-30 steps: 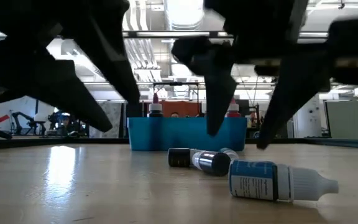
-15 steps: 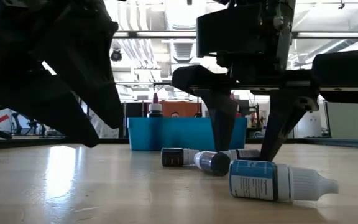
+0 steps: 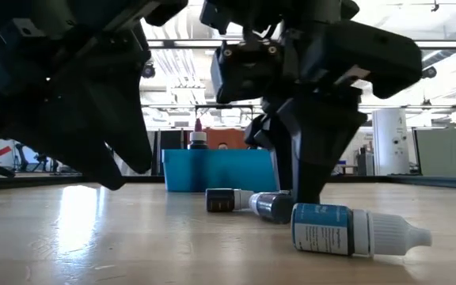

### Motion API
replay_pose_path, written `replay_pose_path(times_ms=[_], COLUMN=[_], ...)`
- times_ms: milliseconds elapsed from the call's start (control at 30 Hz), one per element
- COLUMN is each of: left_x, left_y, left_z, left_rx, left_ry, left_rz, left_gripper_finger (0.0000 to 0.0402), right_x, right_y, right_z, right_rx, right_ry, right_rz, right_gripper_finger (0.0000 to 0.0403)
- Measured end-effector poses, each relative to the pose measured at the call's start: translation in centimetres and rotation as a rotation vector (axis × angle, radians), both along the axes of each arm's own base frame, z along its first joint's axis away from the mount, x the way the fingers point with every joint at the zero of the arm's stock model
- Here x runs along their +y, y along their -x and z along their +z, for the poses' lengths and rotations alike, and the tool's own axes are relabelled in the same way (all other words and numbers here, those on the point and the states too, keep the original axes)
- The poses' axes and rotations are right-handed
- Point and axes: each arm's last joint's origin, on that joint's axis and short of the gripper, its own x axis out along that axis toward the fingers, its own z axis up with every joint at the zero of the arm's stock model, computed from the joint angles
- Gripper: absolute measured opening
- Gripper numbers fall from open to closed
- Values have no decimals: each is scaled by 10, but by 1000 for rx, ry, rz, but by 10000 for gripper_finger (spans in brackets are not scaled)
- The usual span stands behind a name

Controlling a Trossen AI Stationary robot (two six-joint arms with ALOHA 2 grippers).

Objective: Pick & Place food coloring
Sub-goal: Put the green food coloring bottle in the blue bin

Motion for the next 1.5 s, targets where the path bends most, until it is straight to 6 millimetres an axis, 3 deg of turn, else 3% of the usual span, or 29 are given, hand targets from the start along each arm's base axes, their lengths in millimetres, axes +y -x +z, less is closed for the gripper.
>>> replay_pose_path(times_ms=[367, 733, 933, 1100, 1267, 1400, 1500], left_x=[6, 20, 21, 22, 24, 28, 30], left_y=[5, 20, 20, 19, 16, 12, 7], left_z=[-5, -3, -4, -4, -3, -3, -2], left_rx=[103, 67, 58, 56, 44, 36, 15], left_ry=[17, 29, 35, 31, 8, 2, 1], left_rz=[-79, -62, -60, -67, -80, -86, -103], left_gripper_finger=[137, 137, 137, 137, 137, 137, 137], right_x=[0, -3, -14, -52, -121, -173, -188], right_y=[-6, -3, 2, 9, 19, 28, 35], right_z=[0, -3, 17, 84, 140, 159, 163], right_rx=[-45, -52, -73, -280, -463, -505, -490], right_ry=[-25, 28, 56, 202, 365, 273, 194], right_rz=[-47, -2, -35, -166, -369, -576, -637], right_gripper_finger=[140, 61, 49, 57, 62, 104, 158])
